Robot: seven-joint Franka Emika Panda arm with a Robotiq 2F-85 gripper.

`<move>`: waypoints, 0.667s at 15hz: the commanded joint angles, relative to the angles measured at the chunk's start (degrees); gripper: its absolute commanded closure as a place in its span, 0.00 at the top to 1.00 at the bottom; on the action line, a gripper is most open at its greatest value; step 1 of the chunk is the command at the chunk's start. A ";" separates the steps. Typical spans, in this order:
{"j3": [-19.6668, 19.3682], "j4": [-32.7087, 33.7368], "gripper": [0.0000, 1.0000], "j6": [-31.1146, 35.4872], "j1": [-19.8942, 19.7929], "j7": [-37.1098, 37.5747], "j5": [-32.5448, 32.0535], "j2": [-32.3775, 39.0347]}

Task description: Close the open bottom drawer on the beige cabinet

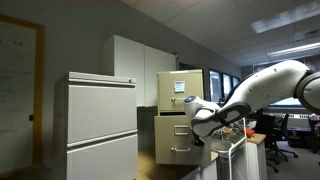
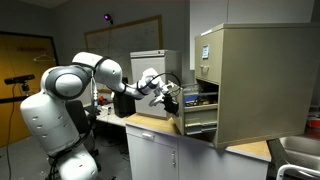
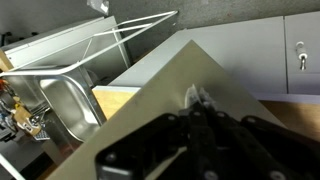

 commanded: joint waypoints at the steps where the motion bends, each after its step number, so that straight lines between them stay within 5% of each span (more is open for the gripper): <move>1: -0.26 9.25 0.00 2.27 0.31 3.81 -7.56 7.66; 6: -0.99 19.46 0.00 0.89 -1.27 6.42 -17.64 17.71; 10: -5.87 28.47 0.00 1.27 0.93 6.03 -21.26 25.70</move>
